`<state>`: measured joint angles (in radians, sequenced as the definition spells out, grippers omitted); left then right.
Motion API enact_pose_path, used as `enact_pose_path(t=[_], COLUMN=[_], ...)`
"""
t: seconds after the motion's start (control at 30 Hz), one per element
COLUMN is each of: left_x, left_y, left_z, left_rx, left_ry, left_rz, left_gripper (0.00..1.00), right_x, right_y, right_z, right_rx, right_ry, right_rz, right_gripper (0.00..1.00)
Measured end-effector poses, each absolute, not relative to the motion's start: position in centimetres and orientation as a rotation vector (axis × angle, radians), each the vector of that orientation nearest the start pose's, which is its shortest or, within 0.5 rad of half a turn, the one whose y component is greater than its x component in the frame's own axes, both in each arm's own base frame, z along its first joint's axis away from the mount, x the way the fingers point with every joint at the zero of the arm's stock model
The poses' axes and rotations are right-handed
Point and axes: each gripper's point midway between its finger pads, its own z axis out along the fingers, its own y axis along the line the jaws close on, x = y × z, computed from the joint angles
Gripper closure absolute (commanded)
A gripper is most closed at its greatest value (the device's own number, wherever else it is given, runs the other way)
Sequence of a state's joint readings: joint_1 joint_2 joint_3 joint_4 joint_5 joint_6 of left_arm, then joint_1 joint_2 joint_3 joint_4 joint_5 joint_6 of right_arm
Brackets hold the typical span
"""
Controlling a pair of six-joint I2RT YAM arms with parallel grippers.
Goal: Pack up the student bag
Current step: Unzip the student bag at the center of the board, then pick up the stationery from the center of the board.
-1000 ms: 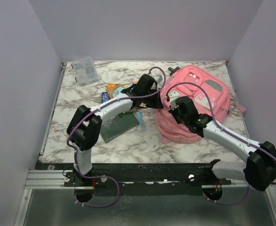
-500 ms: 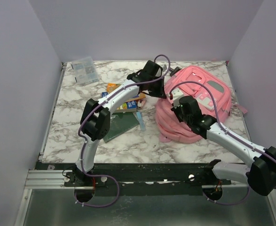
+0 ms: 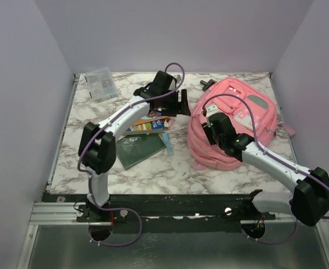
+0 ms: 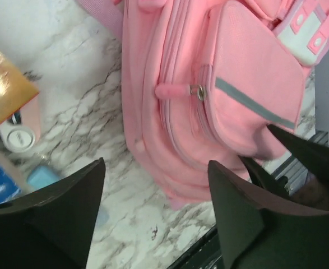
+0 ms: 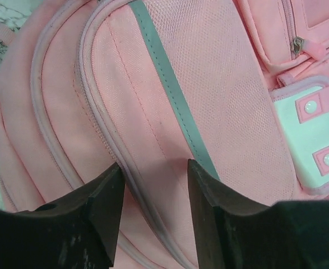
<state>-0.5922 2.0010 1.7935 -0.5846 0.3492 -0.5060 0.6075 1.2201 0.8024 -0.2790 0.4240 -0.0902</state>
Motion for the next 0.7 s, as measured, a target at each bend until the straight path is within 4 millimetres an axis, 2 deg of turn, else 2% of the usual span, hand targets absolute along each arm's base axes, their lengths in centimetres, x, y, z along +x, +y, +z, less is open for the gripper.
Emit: enact_pose_path(t=[0.07, 0.23, 0.3, 0.33, 0.43, 0.57, 0.63, 0.7], left_x=[37.2, 31.5, 29.4, 27.8, 24.9, 21.6, 20.0, 18.7], left_y=[-33.9, -31.4, -30.5, -30.0, -28.9, -27.9, -27.3, -26.8], left_z=[18.4, 24.0, 25.2, 25.1, 23.1, 17.5, 15.4, 14.2], left_rx=[0.255, 0.249, 0.255, 0.26, 0.262, 0.232, 0.21, 0.177], left_ry=[2.477, 2.322, 2.252, 2.23, 2.235, 2.336, 2.379, 2.4], left_rz=[-0.919, -1.034, -1.093, -1.123, -1.166, -1.177, -1.182, -1.189], left_gripper=[0.16, 0.12, 0.12, 0.13, 0.13, 0.13, 0.14, 0.14], right_x=[31.5, 31.5, 31.5, 31.4, 31.0, 30.2, 29.9, 29.8], right_y=[12.5, 12.2, 12.2, 12.1, 11.8, 11.0, 10.7, 10.3], right_z=[13.3, 12.9, 13.1, 13.2, 13.6, 14.3, 14.6, 14.7], right_rx=[-0.546, -0.566, -0.573, -0.578, -0.599, -0.625, -0.628, -0.619], right_ry=[2.153, 2.198, 2.21, 2.215, 2.227, 2.223, 2.209, 2.207], right_rz=[-0.217, -0.258, -0.265, -0.268, -0.28, -0.301, -0.308, -0.331], right_gripper=[0.44, 0.41, 0.4, 0.4, 0.39, 0.37, 0.38, 0.39])
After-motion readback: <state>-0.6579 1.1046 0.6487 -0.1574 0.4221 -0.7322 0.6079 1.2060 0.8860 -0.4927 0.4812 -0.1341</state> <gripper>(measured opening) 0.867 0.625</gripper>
